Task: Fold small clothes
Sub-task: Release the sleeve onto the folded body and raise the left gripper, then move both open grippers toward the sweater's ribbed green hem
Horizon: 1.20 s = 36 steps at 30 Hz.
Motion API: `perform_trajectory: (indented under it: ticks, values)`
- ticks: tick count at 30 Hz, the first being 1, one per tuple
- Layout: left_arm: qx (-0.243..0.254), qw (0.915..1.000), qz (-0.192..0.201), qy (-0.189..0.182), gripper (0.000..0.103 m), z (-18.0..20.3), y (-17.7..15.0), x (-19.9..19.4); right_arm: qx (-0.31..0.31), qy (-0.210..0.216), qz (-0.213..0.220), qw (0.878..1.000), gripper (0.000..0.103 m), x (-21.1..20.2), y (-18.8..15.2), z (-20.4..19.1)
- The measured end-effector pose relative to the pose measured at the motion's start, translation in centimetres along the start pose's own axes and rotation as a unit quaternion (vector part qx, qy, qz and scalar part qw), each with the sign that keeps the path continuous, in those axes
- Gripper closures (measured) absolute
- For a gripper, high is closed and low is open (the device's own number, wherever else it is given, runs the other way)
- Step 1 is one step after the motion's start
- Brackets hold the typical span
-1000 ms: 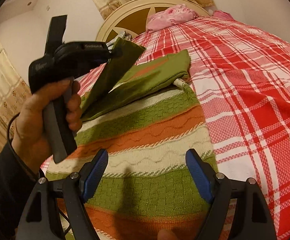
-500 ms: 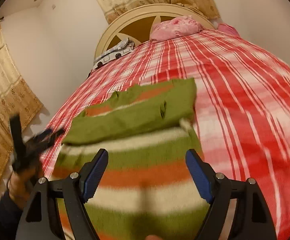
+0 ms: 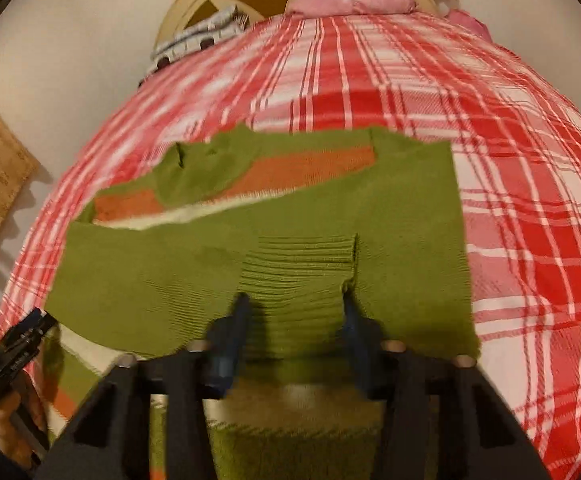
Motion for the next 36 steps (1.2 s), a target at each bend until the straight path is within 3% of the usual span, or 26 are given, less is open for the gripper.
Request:
perform_trajectory:
  ticks: [2,9,14,18,22,24,25,27,30,33,36]
  values:
    - [-0.006,1.0,-0.001,-0.003,0.012,-0.4,-0.3,0.0,-0.003,0.004,0.005,1.0,0.098,-0.3,0.1,0.1]
    - [-0.009,0.9999,-0.002,0.006,0.004,-0.7,-0.5,0.0,-0.027,-0.022,0.071,0.997,0.099,-3.9,2.7,0.8]
    - [-0.004,0.9999,-0.002,0.013,0.003,-0.8,-0.6,0.1,-0.009,-0.045,0.043,0.998,0.099,-2.7,1.3,3.5]
    - [-0.008,0.9999,0.005,0.007,0.003,-0.8,-0.5,-0.4,-0.036,-0.052,0.03,0.998,0.098,-1.7,0.2,3.7]
    - [-0.021,0.9995,0.024,-0.001,0.004,-1.1,-0.2,-2.5,-0.048,-0.067,0.029,0.996,0.088,-2.8,0.2,3.9]
    - [-0.011,0.9987,0.049,0.013,0.004,-1.2,0.6,-4.0,-0.062,-0.077,0.047,0.994,0.068,-4.0,0.7,3.6]
    - [-0.003,0.9977,0.065,0.019,0.004,-1.2,1.2,-4.8,-0.069,-0.078,0.06,0.993,0.053,-4.7,1.0,3.2]
    - [-0.005,0.9958,0.089,0.02,0.004,-1.1,2.4,-5.9,-0.073,-0.066,0.086,0.991,0.042,-5.9,1.7,2.0]
    - [0.007,0.9951,0.096,0.021,0.0,0.0,4.0,-5.5,-0.086,-0.031,0.089,0.992,0.042,-5.7,1.9,-0.5]
    - [0.033,0.9957,0.08,0.034,0.0,0.9,4.1,-3.1,-0.099,-0.024,0.073,0.992,0.042,-4.2,1.2,-2.2]
    - [0.044,0.9967,0.055,0.041,0.0,1.3,3.1,-1.1,-0.073,-0.028,0.044,0.996,0.042,-2.1,0.1,-1.4]
Point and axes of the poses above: each gripper's, at about its wrist camera, not at the fingertips, and x roughly the way its jaws point, z to its right, y to its top, the point moved 9 cm from there along x, roughly the way its jaws point, and after that the axes turned 9 degrees about z, right-handed, at the moved point
